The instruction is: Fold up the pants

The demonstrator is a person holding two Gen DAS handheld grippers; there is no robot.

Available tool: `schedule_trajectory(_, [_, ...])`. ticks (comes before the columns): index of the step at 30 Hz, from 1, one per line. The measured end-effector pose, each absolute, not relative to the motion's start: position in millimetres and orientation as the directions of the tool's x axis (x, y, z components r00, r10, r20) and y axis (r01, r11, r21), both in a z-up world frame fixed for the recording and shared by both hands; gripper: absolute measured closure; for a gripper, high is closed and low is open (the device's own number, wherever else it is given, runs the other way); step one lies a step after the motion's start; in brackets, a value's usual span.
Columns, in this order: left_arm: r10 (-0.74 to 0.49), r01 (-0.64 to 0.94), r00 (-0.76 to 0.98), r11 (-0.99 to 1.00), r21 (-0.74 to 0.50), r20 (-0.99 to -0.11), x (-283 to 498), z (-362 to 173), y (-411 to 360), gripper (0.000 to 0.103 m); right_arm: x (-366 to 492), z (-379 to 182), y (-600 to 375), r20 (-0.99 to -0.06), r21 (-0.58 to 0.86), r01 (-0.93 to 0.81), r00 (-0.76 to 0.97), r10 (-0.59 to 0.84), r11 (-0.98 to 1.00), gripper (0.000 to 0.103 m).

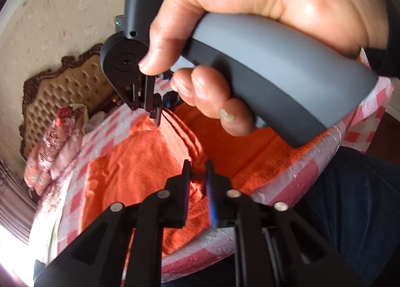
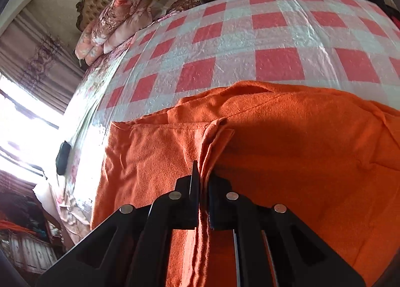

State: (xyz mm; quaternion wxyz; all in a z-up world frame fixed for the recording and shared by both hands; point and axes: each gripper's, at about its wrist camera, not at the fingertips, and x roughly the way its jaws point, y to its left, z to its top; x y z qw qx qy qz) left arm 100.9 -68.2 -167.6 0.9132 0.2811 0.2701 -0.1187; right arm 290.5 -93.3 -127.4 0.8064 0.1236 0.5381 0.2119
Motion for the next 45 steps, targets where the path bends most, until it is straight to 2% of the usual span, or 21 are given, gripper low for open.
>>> schedule_trajectory(4, [-0.097, 0.394, 0.809, 0.822, 0.411, -0.58, 101.3, -166.7, -63.3, 0.085, 291.6, -134.8, -95.5, -0.818, 0.434, -0.195, 0.323, 0.476, 0.879, 0.094])
schedule_trajectory(7, [-0.126, 0.41, 0.798, 0.831, 0.377, -0.589, 99.9, -166.9, -62.2, 0.07, 291.8, -136.1, -98.5, -0.818, 0.435, -0.187, 0.328, 0.473, 0.881, 0.094])
schedule_trajectory(10, [-0.198, 0.459, 0.778, 0.828, 0.323, -0.597, 94.5, -160.6, -57.0, 0.065, 285.9, -125.2, -99.8, -0.831, 0.36, -0.197, 0.376, 0.41, 0.912, 0.09])
schedule_trajectory(12, [-0.267, 0.467, 0.764, 0.857, 0.217, -0.588, 87.0, -146.8, -39.9, 0.063, 278.7, -113.8, -104.8, -0.837, 0.288, -0.187, 0.427, 0.342, 0.939, 0.086])
schedule_trajectory(13, [-0.284, 0.456, 0.764, 0.873, 0.173, -0.579, 83.9, -141.4, -30.3, 0.063, 272.5, -105.8, -109.9, -0.832, 0.252, -0.176, 0.464, 0.305, 0.952, 0.081])
schedule_trajectory(15, [-0.282, 0.382, 0.794, 0.921, 0.081, -0.539, 75.5, -124.8, 2.3, 0.063, 252.0, -87.2, -123.0, -0.798, 0.216, -0.146, 0.543, 0.261, 0.965, 0.08])
schedule_trajectory(16, [-0.258, 0.308, 0.819, 0.951, 0.013, -0.512, 73.1, -116.2, 29.0, 0.065, 240.9, -81.1, -125.1, -0.781, 0.215, -0.147, 0.568, 0.26, 0.966, 0.08])
schedule_trajectory(19, [-0.165, 0.11, 0.845, 0.985, -0.137, -0.509, 81.4, -110.8, 91.5, 0.088, 199.9, -75.7, -106.9, -0.739, 0.219, -0.242, 0.592, 0.322, 0.945, 0.08])
schedule_trajectory(22, [-0.107, -0.012, 0.819, 0.979, -0.204, -0.564, 98.8, -125.2, 140.6, 0.089, 171.2, -92.2, -76.8, -0.743, 0.196, -0.315, 0.57, 0.35, 0.929, 0.081])
schedule_trajectory(24, [-0.132, 0.007, 0.786, 0.979, -0.204, -0.604, 107.5, -139.6, 149.7, 0.088, 166.8, -106.5, -61.6, -0.772, 0.158, -0.341, 0.543, 0.331, 0.927, 0.081])
schedule_trajectory(26, [-0.08, -0.047, 0.745, 0.984, -0.172, -0.662, 116.3, -156.5, 162.9, 0.087, 166.2, -118.8, -56.6, -0.796, 0.116, -0.329, 0.533, 0.286, 0.937, 0.081])
schedule_trajectory(28, [-0.103, -0.085, 0.728, 0.967, -0.239, -0.677, 118.0, -166.5, 180.3, 0.088, 167.0, -129.4, -58.0, -0.811, 0.102, -0.326, 0.52, 0.269, 0.94, 0.081])
schedule_trajectory(31, [-0.037, -0.111, 0.731, 0.979, -0.172, -0.681, 112.5, -164.0, 184.2, 0.075, 162.3, -132.1, -54.9, -0.805, 0.052, -0.356, 0.538, 0.25, 0.933, 0.081])
schedule_trajectory(34, [-0.065, -0.104, 0.76, 0.97, -0.221, -0.647, 105.2, -149.9, 186.8, 0.071, 158.2, -135.4, -55.6, -0.796, 0.039, -0.363, 0.551, 0.249, 0.931, 0.08])
schedule_trajectory(38, [-0.114, -0.033, 0.759, 0.977, -0.213, -0.641, 113.0, -146.3, 167.6, 0.071, 155.2, -135.1, -54.1, -0.79, 0.027, -0.367, 0.562, 0.244, 0.93, 0.078])
schedule_trajectory(41, [-0.093, -0.057, 0.71, 0.98, -0.19, -0.698, 125.2, -163.4, 166.0, 0.074, 151.3, -135.4, -51.5, -0.785, 0.006, -0.374, 0.573, 0.236, 0.928, 0.077])
schedule_trajectory(45, [-0.056, -0.076, 0.717, 0.984, -0.159, -0.694, 121.3, -160.6, 167.9, 0.076, 148.5, -136.0, -51.8, -0.774, -0.003, -0.38, 0.586, 0.238, 0.925, 0.077])
